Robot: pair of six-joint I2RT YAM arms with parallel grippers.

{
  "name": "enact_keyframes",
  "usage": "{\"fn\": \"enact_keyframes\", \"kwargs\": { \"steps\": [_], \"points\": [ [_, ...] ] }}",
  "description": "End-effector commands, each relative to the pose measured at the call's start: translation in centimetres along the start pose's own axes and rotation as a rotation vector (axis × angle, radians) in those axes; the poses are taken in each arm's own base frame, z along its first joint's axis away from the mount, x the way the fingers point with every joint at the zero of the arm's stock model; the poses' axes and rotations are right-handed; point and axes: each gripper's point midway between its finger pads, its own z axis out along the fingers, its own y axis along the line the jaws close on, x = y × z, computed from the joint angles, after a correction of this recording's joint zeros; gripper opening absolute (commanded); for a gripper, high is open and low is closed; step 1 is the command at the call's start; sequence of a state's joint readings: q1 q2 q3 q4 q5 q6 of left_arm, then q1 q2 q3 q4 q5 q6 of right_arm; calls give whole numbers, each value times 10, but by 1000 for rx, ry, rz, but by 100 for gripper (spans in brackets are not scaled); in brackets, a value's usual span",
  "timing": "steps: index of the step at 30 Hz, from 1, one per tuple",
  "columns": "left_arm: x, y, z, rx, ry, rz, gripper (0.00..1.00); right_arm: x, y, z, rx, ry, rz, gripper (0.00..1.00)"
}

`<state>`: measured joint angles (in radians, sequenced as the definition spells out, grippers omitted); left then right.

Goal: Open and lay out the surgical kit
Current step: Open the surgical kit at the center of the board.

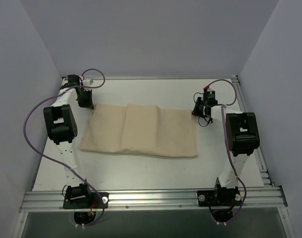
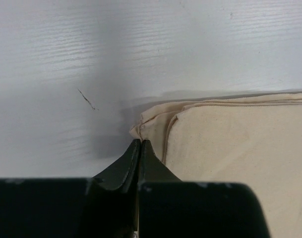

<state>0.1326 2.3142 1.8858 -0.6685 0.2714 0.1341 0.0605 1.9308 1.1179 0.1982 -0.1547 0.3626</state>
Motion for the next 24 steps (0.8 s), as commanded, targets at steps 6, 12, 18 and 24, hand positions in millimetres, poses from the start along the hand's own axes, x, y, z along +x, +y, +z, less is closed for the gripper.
{"fn": "enact_keyframes", "kwargs": {
  "steps": [6, 12, 18, 24],
  "points": [
    [-2, 2, 0, 4, -30, 18, 2, 36, -8, -5, -16, 135, -32, 25],
    [-1, 1, 0, 12, -33, 16, 2, 59, -10, 7, -33, 200, -13, 25],
    [1, -1, 0, 22, -32, 6, 2, 67, -8, 14, -62, 222, -5, 9],
    [-11, 3, -6, 1, -78, -18, 2, 52, -1, 20, -78, 190, 2, 0]
  ]
}}
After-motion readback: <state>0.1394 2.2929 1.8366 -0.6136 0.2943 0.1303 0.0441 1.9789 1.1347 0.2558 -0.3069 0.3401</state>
